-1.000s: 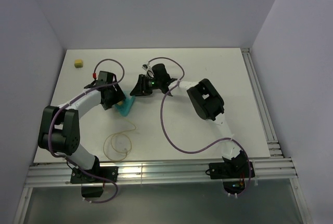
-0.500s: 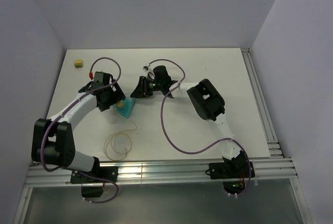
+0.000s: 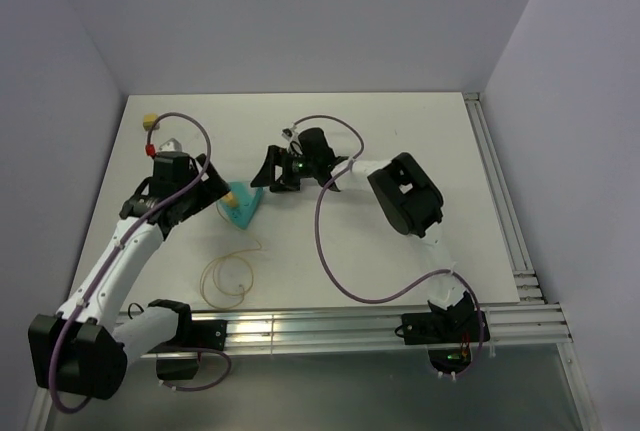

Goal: Insert the plug

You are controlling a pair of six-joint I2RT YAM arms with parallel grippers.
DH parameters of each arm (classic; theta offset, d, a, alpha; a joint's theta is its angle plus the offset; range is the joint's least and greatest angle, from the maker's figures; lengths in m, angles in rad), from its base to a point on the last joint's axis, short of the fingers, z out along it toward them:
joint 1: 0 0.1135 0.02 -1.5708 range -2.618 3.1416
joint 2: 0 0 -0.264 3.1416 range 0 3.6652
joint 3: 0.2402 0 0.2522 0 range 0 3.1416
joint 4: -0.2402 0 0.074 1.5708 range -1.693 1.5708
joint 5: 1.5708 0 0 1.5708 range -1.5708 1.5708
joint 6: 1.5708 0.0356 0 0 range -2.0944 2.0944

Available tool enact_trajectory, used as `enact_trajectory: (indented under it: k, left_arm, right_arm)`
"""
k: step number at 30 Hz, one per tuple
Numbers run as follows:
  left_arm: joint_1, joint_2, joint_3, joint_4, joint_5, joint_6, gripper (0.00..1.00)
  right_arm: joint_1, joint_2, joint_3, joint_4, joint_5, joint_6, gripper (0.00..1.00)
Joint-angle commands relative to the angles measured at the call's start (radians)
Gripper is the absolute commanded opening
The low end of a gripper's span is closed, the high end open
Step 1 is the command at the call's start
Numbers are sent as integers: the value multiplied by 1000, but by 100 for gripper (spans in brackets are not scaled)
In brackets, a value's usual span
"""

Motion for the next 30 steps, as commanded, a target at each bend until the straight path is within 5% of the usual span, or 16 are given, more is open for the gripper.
enact_trajectory:
  k: [1, 9, 20, 30]
  left_arm:
    - [9, -99, -13, -40, 24, -28, 94]
    - [16, -252, 12, -81, 66, -19, 96]
    - [22, -259, 55, -32, 90, -8, 91]
    - [71, -101, 151, 8, -3, 17, 88]
  right_arm:
    - [3, -125, -69, -35, 98, -31, 100]
    - [9, -362, -258, -116, 196, -64, 100]
    - [53, -800, -525, -328, 360, -185, 100]
    - [53, -836, -634, -291, 334, -234, 100]
